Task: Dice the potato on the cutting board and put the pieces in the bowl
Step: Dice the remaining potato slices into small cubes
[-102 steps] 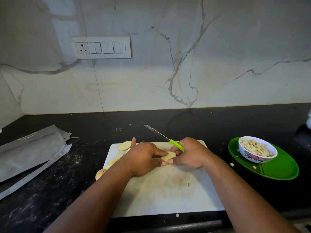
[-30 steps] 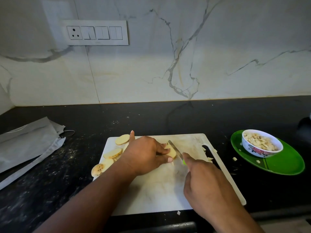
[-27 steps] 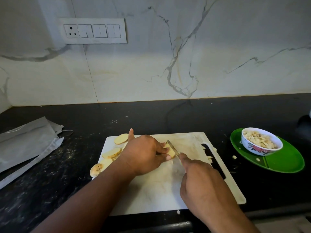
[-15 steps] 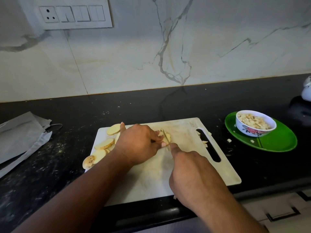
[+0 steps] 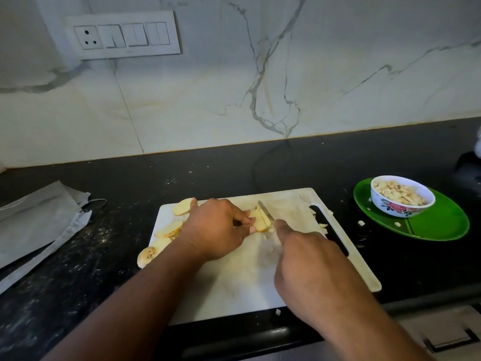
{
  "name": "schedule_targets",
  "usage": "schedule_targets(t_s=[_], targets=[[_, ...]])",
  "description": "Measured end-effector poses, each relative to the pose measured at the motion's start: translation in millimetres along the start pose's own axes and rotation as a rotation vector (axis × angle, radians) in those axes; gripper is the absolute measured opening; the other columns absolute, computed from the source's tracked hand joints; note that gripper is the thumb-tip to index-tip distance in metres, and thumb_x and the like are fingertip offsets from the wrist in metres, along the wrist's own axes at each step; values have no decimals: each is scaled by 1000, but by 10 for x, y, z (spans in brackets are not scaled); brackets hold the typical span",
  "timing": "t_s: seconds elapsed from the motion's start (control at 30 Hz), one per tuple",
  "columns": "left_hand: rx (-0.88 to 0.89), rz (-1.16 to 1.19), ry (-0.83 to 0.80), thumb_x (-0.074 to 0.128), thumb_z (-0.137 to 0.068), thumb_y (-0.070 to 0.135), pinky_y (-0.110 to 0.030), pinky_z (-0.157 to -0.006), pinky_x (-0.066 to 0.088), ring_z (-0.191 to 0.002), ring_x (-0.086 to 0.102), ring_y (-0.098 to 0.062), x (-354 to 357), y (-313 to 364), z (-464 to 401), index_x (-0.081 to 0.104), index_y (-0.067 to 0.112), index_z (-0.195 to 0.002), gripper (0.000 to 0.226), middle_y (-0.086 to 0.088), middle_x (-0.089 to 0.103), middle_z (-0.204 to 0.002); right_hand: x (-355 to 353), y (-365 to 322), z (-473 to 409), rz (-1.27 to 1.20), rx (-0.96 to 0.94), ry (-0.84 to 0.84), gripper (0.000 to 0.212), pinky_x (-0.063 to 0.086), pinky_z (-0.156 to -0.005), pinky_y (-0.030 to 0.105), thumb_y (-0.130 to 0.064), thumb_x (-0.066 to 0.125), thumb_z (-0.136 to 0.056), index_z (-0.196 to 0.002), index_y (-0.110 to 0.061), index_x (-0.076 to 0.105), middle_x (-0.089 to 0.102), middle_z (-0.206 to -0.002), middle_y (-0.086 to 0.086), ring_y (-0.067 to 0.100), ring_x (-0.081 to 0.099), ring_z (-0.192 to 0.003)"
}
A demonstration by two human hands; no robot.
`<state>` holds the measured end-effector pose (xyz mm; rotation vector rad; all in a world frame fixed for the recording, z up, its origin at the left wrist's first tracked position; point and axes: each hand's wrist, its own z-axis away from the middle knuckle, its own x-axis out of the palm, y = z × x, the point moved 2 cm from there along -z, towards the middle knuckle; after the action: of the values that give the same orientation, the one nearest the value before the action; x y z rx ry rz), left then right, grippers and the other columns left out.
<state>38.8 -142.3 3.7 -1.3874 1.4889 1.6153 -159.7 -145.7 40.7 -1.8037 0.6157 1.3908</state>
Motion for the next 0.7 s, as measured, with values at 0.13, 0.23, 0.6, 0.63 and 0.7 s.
schedule_targets(t_s=[0.13, 0.23, 0.6, 0.63, 0.7], targets=[[-14, 4, 10, 67, -94, 55, -67, -120, 19, -124, 57, 0, -12, 33, 10, 77, 47, -113, 23, 32, 68, -124, 143, -64, -38, -31, 6, -33, 65, 39, -59, 20, -19, 46, -95, -155, -29, 21, 48, -84, -6, 11, 50, -73], [-14, 12, 14, 69, -94, 53, -69, -120, 19, -122, 57, 1, 3, 5, -14, 78, 47, -112, 21, 34, 68, -122, 169, 17, 153, -1, 17, -151, 77, 42, -68, 23, -23, 50, -92, -156, -32, 6, 47, -83, -7, 13, 51, -77], [-39, 121, 53, 78, -86, 54, -59, -118, 31, -100, 64, 3, 21, -23, -14, 80, 49, -89, 6, 43, 65, -83, 91, -102, -51, 17, 26, -27, 69, 43, -65, 23, -18, 45, -93, -156, -29, 18, 56, -92, -3, 14, 60, -87], [-39, 117, 60, 77, -86, 55, -60, -118, 30, -101, 64, 3, 21, -20, -8, 79, 50, -89, 6, 41, 67, -87, 146, -128, -88, 13, 30, -25, 67, 42, -65, 23, -16, 44, -94, -155, -29, 21, 59, -96, -3, 15, 61, -90], [-40, 108, 68, 76, -87, 57, -61, -119, 27, -102, 63, 3, 15, -28, -10, 79, 51, -91, 8, 39, 70, -93, 211, -139, -58, 8, 33, -62, 68, 43, -69, 23, -18, 46, -95, -156, -28, 17, 61, -101, -3, 14, 62, -92]])
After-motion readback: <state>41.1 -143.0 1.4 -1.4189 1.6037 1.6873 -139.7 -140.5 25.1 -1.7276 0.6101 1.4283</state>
